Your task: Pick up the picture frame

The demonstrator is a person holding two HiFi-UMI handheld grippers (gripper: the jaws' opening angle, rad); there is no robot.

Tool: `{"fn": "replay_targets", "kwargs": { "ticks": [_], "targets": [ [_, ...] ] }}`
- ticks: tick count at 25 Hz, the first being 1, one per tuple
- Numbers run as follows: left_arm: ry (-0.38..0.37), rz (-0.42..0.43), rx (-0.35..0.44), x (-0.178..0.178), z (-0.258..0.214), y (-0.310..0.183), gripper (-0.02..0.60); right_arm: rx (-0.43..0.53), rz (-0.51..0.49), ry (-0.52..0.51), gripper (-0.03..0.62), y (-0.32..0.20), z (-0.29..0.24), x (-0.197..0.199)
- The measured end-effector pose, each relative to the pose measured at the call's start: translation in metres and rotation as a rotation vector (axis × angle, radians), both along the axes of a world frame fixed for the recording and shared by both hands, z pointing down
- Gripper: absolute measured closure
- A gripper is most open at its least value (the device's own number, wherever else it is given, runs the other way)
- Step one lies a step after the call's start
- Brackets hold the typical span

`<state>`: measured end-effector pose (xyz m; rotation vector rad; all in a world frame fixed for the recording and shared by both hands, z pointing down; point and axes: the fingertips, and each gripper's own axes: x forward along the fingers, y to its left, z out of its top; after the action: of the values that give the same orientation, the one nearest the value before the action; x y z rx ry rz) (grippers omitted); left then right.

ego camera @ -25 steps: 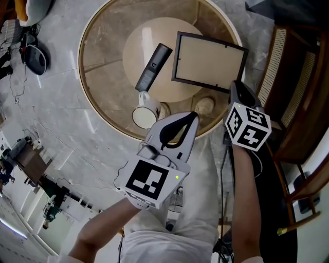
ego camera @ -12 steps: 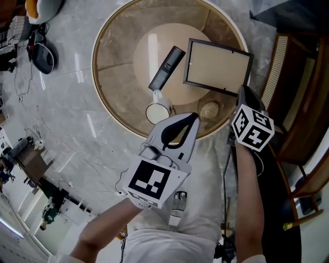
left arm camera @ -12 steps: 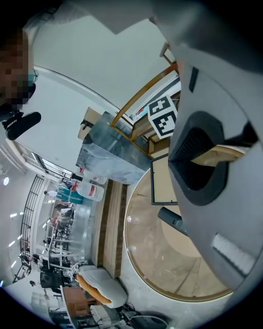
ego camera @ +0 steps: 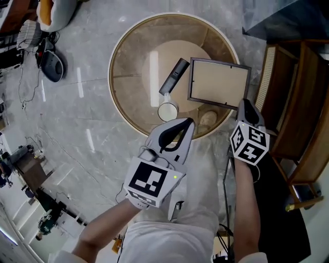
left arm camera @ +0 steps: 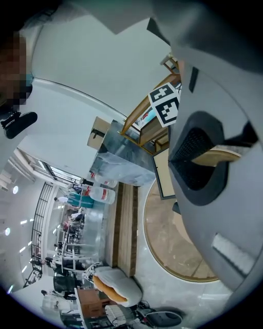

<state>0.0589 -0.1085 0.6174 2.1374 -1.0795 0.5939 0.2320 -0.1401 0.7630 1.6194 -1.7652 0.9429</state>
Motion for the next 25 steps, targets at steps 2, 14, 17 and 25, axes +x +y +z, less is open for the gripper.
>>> {"fn": "replay_targets", "kwargs": {
  "ticks": [2, 14, 17, 25],
  "targets": [
    [-0.002, 0.003, 0.019, -0.006, -0.023, 0.005, 0.578, 0.033, 0.012, 0.0, 0.559, 0.003, -0.032, -0.002],
    [0.017, -0.018, 0.108, -0.053, -0.164, 0.036, 0.578, 0.268, 0.054, -0.064, 0.559, 0.029, -0.262, -0.04],
    [0.024, -0.025, 0.15, -0.064, -0.196, 0.037, 0.578, 0.341, 0.049, -0.073, 0.559, 0.026, -0.316, -0.047],
    [0.045, -0.097, 0.295, -0.103, -0.292, 0.034, 0.498, 0.491, 0.06, -0.116, 0.559, 0.034, -0.432, -0.064]
  ]
}}
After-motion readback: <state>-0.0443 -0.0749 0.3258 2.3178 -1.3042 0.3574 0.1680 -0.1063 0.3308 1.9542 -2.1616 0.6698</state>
